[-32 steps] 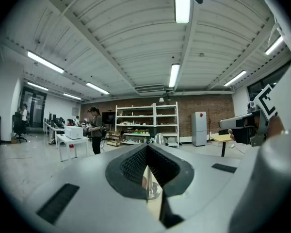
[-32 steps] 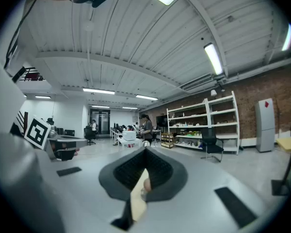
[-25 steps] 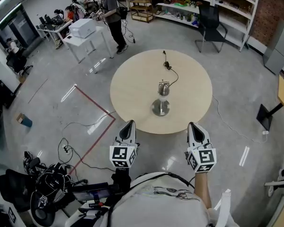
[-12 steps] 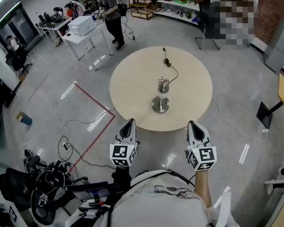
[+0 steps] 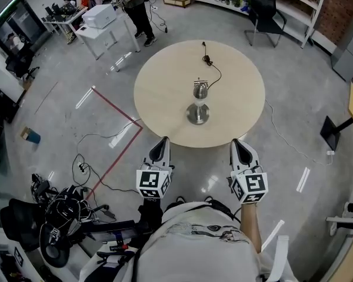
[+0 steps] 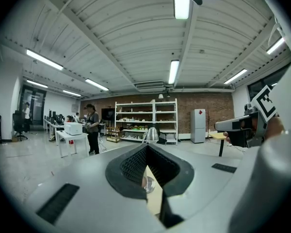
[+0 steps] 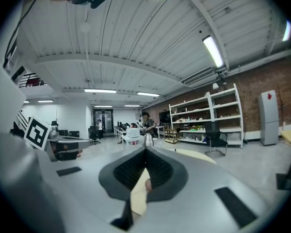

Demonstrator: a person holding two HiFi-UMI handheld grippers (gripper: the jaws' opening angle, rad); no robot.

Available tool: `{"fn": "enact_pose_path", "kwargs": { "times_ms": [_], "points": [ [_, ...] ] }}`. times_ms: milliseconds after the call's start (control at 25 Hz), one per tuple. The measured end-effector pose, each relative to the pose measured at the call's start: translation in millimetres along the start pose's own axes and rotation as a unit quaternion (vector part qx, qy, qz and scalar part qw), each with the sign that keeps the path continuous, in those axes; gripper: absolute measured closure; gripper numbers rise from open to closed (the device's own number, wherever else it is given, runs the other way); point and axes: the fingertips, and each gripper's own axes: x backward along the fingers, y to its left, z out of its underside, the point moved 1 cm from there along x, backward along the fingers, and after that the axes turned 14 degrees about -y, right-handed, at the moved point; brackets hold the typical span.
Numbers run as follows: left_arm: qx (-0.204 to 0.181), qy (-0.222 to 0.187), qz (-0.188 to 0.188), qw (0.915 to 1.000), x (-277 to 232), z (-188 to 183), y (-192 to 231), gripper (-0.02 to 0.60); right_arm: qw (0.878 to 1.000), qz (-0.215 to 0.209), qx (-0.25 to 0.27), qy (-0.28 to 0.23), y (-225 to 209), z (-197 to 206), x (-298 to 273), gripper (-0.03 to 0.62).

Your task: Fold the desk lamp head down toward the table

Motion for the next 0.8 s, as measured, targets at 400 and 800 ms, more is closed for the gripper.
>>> {"fn": "enact_pose_path", "kwargs": {
  "times_ms": [400,800],
  "points": [
    [0.004,0.026,-0.019,0.9995,15.7,18.1,-33.1,0.581,0.998,-0.048,-0.021,0.021,0.6,13.8,13.0,0.592],
    [0.010,0.029,-0.009,0.9995,-29.6,37.2,-5.7,0.581,0.998,-0.045,-0.021,0.024,-11.6,29.8,-39.3,0.592]
  ]
}}
